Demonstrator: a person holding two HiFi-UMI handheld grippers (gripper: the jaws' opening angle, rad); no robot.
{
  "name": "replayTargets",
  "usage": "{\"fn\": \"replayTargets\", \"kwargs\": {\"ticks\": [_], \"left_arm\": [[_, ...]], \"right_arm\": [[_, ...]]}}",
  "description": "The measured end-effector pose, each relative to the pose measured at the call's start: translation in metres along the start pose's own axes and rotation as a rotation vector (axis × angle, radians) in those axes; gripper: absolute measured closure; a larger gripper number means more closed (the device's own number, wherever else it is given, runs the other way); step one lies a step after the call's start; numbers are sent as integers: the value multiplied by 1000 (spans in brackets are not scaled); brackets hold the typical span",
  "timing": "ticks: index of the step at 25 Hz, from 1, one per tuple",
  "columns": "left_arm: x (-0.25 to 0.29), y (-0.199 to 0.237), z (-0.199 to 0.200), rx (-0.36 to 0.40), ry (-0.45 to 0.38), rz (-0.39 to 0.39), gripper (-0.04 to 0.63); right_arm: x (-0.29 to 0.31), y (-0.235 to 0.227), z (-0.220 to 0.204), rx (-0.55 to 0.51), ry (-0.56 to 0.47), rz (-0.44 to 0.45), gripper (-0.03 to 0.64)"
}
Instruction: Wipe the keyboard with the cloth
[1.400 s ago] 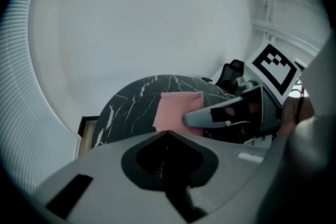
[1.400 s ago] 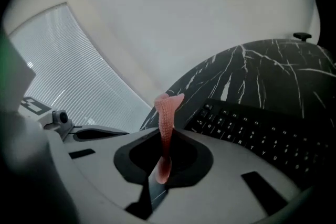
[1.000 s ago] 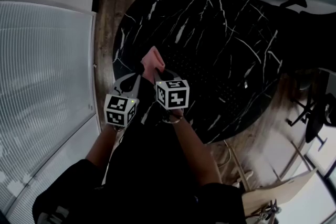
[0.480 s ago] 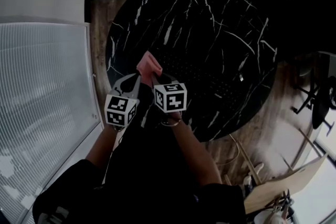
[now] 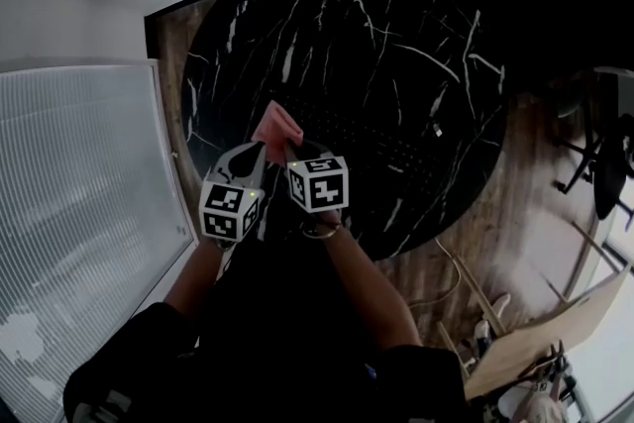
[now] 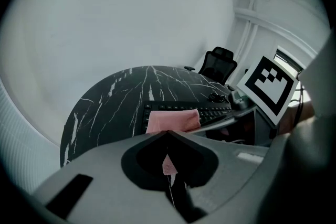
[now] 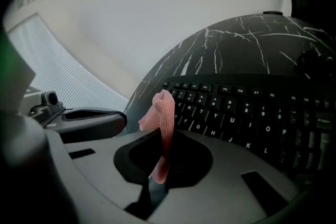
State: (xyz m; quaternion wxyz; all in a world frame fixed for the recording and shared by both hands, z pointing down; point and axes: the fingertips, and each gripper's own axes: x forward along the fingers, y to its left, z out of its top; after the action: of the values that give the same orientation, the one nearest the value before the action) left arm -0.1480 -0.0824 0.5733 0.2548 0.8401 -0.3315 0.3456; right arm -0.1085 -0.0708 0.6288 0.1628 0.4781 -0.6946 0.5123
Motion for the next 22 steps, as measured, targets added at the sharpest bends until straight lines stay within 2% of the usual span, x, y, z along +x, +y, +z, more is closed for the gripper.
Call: {"fn": "replayTargets", "kwargs": {"ticks": [22], "left_arm": [[26,-73,4,84,24,-86,597]], "right_arm": [[-56,-56,-23,45,-35,-88,611]]}}
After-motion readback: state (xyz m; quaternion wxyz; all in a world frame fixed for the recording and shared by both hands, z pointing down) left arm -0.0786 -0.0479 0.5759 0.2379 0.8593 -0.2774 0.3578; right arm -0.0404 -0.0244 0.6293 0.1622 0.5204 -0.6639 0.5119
